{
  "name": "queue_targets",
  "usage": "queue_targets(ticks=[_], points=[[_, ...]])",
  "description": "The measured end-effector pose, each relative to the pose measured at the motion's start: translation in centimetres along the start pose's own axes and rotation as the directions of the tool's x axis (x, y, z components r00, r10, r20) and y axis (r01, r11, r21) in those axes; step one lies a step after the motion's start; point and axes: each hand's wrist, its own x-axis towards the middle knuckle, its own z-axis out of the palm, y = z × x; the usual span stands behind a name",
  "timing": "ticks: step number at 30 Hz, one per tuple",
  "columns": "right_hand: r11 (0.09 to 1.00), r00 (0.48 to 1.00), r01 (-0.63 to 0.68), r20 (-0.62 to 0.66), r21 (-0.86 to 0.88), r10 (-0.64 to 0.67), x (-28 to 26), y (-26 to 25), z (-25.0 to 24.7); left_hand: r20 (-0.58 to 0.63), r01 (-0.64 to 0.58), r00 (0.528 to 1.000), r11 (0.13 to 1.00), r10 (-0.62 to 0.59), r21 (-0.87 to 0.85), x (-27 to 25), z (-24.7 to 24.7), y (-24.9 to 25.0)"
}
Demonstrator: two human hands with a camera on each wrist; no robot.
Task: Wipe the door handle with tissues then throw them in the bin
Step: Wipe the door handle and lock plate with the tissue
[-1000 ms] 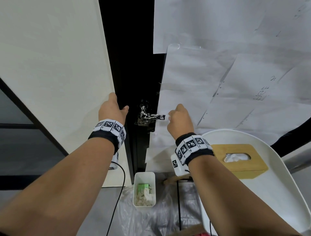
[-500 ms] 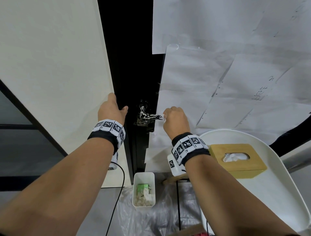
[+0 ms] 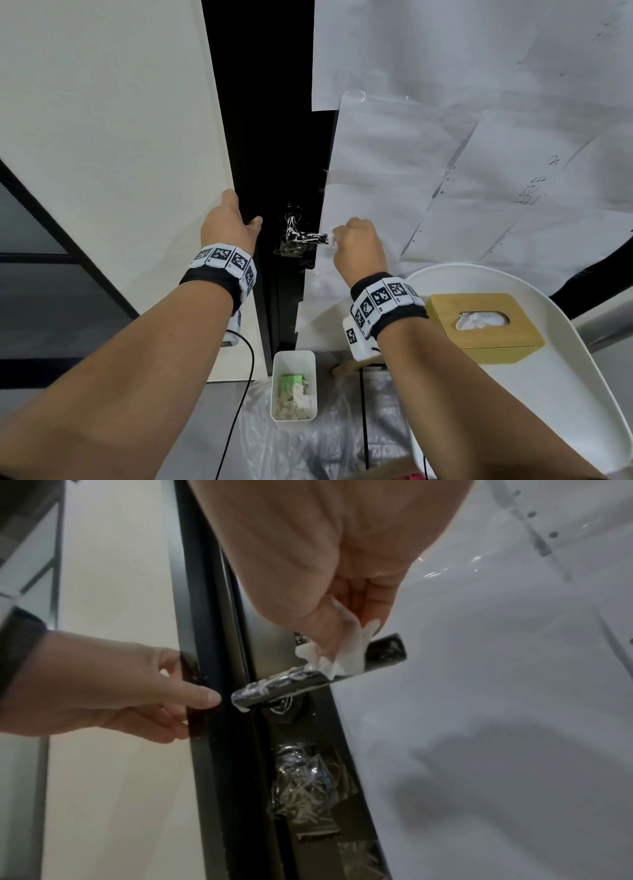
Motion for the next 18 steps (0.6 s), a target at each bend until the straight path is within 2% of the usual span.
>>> queue_targets(ticks=[3,7,9,12,18], points=[[0.998,0.999,0.032,0.013,0.047,-0.032,0.2,-0.4,0.1,0.003,0.003,1.000,1.000,-0.003,-0.001,0.0,0.0,0.0],[0.988,0.992,-0.060,-0.101,0.139,0.075,0.4,0.7,-0.6,-0.001,0.000,1.000,1.000,0.000,0.006,0.0,0.0,0.0],[0.990,0.992,-0.088,-0.077,0.110,0.097,0.4,1.2,-0.6,0.000,0.001,1.000,1.000,-0.001,0.002,0.0,0.1,0.0],[0.994,0.996,-0.084,-0.020,0.068,0.085,0.0,0.9,-0.1,0.004,0.000,1.000,1.000,0.000,0.002,0.0,0.1,-0.1],[0.990,1.000,0.018,-0.016,0.138,-0.016,-0.1,-0.7,0.5,0.001,-0.002,1.000,1.000,0.002,0.002,0.0,0.0,0.0]])
